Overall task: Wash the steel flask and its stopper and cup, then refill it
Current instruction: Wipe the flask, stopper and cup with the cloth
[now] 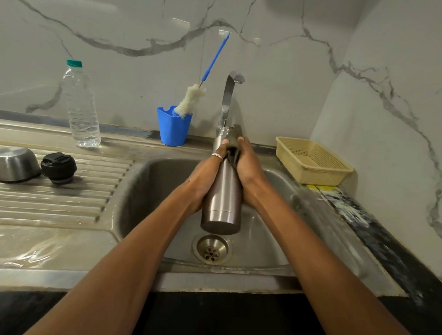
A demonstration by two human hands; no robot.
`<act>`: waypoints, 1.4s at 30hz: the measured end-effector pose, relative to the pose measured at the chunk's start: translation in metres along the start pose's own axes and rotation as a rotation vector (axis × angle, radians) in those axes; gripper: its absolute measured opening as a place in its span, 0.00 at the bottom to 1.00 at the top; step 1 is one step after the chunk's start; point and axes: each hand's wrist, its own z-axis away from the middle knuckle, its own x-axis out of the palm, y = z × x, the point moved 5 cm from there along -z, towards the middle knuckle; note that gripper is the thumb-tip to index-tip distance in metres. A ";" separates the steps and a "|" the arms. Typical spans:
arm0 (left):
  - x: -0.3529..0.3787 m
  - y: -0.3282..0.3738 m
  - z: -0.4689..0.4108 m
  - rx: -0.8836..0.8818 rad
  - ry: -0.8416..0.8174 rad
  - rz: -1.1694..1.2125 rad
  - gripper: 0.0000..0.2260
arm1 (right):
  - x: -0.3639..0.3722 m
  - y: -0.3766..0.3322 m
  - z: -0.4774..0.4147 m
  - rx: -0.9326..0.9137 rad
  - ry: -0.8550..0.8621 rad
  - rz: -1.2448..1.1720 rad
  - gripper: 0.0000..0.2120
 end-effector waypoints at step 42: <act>0.003 -0.002 0.015 -0.022 0.025 -0.063 0.20 | -0.015 -0.004 -0.003 -0.101 0.083 0.116 0.28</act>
